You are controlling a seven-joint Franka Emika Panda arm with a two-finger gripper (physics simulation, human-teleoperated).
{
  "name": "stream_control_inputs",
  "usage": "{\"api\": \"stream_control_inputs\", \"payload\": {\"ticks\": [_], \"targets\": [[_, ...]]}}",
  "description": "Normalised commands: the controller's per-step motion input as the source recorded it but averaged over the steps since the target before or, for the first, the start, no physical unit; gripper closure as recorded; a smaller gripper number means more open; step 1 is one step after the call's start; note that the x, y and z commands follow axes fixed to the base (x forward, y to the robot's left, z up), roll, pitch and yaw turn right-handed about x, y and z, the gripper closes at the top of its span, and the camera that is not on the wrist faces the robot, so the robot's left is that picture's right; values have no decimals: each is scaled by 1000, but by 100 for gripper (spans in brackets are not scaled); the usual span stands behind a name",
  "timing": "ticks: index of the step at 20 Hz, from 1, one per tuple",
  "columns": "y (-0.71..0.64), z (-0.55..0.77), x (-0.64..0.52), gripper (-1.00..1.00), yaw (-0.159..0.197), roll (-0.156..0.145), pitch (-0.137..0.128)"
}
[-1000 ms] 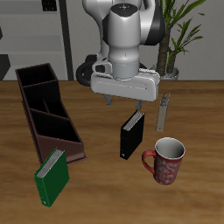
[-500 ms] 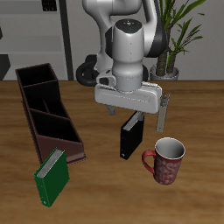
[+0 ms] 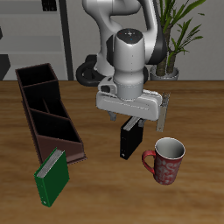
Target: Place the black book into the right desk caddy's front compartment
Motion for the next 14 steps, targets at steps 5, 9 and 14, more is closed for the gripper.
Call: {"api": "stream_control_inputs", "payload": {"ticks": [5, 9, 14], "targets": [[-60, -189, 54, -100, -14, 6, 38], [-4, -241, 63, 100, 20, 8, 44], [-15, -109, 14, 100, -4, 7, 22]]}}
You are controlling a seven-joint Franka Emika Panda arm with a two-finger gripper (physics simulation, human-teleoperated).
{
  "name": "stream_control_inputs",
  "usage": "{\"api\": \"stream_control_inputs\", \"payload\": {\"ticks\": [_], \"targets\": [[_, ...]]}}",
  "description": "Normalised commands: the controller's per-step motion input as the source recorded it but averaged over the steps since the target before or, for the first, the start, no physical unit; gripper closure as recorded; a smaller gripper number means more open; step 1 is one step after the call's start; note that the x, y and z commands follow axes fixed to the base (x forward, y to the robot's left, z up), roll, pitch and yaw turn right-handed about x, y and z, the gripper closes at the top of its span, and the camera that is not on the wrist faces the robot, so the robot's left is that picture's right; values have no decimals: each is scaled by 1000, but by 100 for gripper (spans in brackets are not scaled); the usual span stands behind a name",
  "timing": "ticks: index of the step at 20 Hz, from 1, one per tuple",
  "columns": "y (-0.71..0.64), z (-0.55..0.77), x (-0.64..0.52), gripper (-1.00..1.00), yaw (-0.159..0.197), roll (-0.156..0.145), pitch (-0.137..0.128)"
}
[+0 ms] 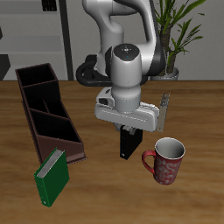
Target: Place the black book into the right desk caddy's front compartment
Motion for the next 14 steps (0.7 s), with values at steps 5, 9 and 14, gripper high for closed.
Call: {"api": "stream_control_inputs", "payload": {"ticks": [5, 9, 14], "targets": [[-17, 19, -4, 100, 1, 3, 13], [-40, 309, -41, 100, 44, 8, -49], [-309, 743, -90, 100, 85, -28, -100]]}}
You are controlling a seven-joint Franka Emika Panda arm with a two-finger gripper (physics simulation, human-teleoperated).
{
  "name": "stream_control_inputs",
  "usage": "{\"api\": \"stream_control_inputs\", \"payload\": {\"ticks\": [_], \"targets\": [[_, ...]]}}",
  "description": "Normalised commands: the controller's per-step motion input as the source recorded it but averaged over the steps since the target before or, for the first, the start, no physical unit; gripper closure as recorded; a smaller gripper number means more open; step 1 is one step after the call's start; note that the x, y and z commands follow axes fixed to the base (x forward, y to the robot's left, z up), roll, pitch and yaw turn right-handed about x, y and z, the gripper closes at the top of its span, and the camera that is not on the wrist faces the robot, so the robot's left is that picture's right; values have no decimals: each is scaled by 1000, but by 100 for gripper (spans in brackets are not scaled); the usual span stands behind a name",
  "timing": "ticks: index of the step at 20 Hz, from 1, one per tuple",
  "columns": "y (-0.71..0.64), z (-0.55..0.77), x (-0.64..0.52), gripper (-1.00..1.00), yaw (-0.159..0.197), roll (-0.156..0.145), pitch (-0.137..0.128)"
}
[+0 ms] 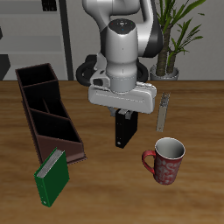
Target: Place the black book into the right desk caddy's front compartment
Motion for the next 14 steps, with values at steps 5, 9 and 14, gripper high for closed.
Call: {"api": "stream_control_inputs", "payload": {"ticks": [5, 9, 14], "targets": [[-547, 892, -200, 100, 138, -72, -120], [-492, 535, -261, 100, 165, -50, -51], [-504, 213, -244, 100, 168, -81, -8]]}}
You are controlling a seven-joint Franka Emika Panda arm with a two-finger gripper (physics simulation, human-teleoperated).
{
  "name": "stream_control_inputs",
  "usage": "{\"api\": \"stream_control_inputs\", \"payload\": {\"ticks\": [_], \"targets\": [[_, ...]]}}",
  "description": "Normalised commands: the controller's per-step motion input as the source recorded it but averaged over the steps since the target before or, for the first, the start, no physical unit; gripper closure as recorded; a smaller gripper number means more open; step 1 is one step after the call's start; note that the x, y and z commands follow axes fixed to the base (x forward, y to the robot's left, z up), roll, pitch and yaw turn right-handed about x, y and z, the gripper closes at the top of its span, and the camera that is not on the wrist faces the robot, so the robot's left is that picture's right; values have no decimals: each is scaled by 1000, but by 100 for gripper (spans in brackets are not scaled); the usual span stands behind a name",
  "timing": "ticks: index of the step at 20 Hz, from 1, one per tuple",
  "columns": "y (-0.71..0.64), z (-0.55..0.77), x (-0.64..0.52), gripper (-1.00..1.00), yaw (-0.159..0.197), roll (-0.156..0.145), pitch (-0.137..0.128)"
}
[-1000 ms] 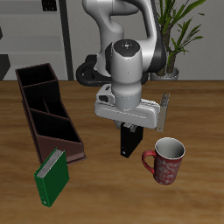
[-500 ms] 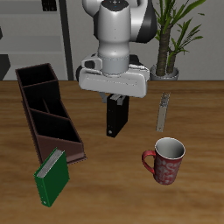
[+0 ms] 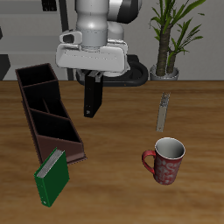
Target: Place the black book into the right desk caddy's front compartment
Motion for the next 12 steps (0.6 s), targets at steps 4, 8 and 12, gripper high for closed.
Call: {"api": "stream_control_inputs", "payload": {"ticks": [4, 8, 12], "targets": [[-381, 11, -344, 100, 145, -54, 16], [-210, 59, -418, 100, 119, -35, -10], [-62, 40, -294, 100, 86, -15, -16]]}}
